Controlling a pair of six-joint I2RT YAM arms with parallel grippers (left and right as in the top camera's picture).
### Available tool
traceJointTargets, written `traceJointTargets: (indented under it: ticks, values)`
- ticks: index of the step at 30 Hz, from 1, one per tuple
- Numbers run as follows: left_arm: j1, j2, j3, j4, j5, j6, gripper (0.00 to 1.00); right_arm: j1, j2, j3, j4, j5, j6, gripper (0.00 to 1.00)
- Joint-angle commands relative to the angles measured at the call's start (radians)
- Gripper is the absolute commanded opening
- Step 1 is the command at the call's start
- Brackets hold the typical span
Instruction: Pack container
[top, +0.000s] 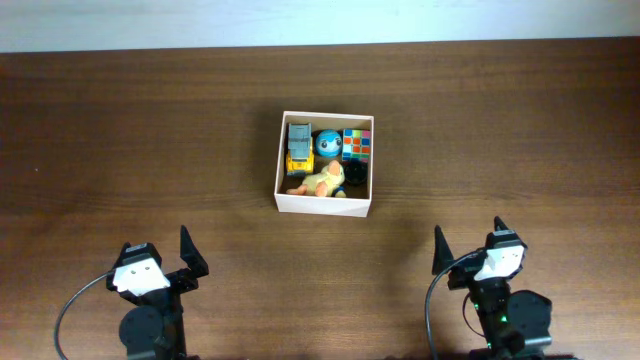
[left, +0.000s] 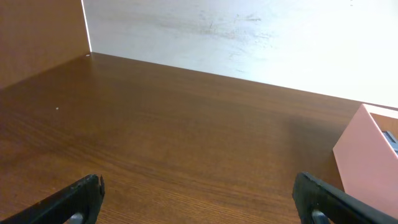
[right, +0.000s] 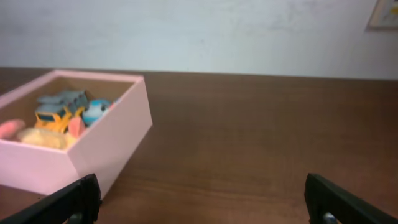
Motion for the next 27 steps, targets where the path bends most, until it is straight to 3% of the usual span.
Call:
traceJointTargets:
  ticks: [1, 27]
  values:
    - [0.006, -0.009, -0.013, 0.003, 0.018, 0.002, 0.99, -0.008, -0.011, -0.015, 0.013, -0.006, -0.037, 0.99]
    - [0.006, -0.009, -0.013, 0.003, 0.018, 0.002, 0.99, -0.008, -0.011, -0.015, 0.011, 0.021, -0.044, 0.99]
